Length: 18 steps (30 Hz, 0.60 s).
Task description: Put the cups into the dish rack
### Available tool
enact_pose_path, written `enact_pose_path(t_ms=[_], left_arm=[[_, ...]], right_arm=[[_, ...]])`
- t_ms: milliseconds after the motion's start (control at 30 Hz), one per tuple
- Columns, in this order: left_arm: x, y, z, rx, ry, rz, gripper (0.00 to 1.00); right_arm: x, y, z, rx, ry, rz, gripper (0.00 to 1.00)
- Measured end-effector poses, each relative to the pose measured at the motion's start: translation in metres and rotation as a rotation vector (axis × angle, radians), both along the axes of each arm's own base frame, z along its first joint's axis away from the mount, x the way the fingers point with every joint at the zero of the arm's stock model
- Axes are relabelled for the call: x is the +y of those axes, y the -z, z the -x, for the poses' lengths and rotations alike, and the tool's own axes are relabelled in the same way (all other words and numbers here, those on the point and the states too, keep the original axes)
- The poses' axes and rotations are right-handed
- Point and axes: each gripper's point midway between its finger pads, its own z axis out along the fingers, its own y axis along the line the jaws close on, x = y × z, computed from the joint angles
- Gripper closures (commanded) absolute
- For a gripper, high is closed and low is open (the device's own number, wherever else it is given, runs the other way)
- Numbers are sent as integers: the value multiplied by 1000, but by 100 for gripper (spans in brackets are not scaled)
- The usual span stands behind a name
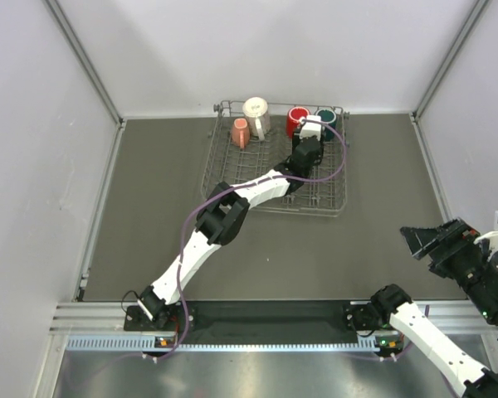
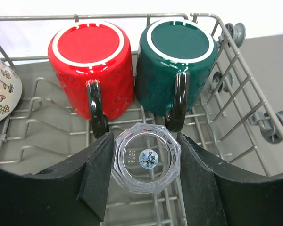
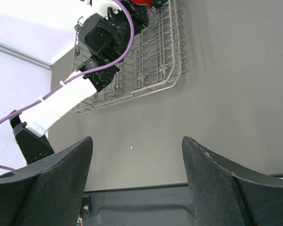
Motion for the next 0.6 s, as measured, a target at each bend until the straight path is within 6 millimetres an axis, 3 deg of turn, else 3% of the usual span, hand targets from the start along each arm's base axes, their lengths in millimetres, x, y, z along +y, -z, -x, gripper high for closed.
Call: enact_pose_path(t_ms=[433,600], left_arm=[[-2,7,-15,-23,-10,51,100],[-1,10,-19,-23,-14,61,77]], right_arm=[[-1,0,1,-2,2,-3,23],[-1,-1,2,-6,0,-5,23]])
